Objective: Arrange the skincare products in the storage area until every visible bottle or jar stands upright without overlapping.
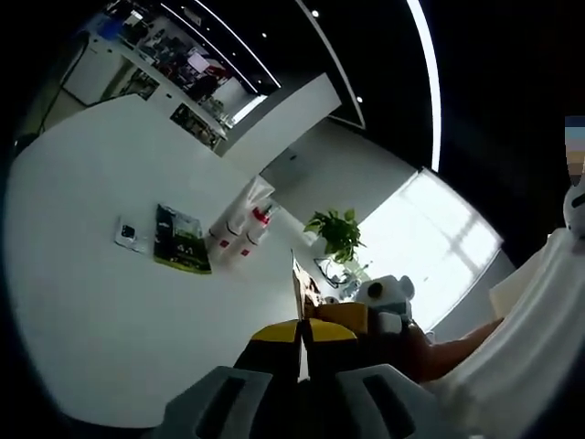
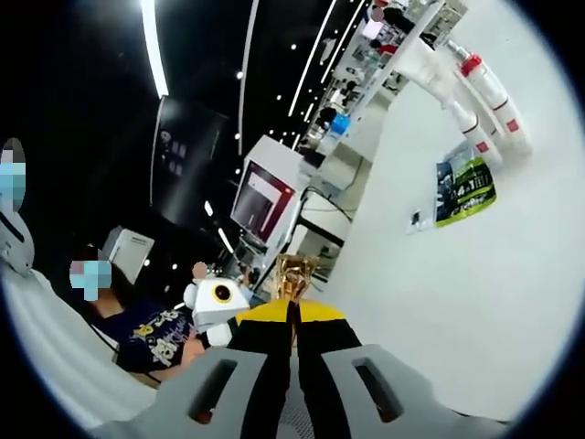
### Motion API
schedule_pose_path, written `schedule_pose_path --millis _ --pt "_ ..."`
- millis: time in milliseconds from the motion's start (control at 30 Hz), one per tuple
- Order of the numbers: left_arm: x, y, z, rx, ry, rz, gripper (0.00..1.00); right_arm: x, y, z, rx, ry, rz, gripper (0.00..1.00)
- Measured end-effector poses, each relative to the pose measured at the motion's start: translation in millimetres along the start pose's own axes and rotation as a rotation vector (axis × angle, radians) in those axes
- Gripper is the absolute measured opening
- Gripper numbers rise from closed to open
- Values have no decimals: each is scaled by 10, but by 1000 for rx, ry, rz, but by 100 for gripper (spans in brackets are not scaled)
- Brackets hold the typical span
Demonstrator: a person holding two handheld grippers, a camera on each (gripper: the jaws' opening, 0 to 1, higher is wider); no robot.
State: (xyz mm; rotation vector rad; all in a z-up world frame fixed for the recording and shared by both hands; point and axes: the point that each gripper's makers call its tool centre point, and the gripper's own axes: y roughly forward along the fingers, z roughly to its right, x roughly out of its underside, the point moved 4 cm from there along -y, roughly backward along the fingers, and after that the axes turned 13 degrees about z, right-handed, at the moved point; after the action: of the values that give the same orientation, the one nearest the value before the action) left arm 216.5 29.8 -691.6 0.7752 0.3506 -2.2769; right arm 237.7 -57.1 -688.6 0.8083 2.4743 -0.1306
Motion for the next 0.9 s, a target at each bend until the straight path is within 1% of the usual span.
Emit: schedule_pose_path --millis 100,600,733,833,900 --pt "14 5 0 2 0 -9 1 -10 -5 -4 2 -3 4 0" --pt "11 3 -2 5 -7 -7 2 -27 -11 -10 -1 4 10 0" --pt "18 12 -15 -8 2 -9 5 -34 -21 2 2 17 10 0" --pt "10 15 -54 -37 0 -3 9 -29 -22 -7 -1 20 6 0" --pt "-5 15 -50 -32 -6 8 10 -29 -22 -6 -2 15 5 0"
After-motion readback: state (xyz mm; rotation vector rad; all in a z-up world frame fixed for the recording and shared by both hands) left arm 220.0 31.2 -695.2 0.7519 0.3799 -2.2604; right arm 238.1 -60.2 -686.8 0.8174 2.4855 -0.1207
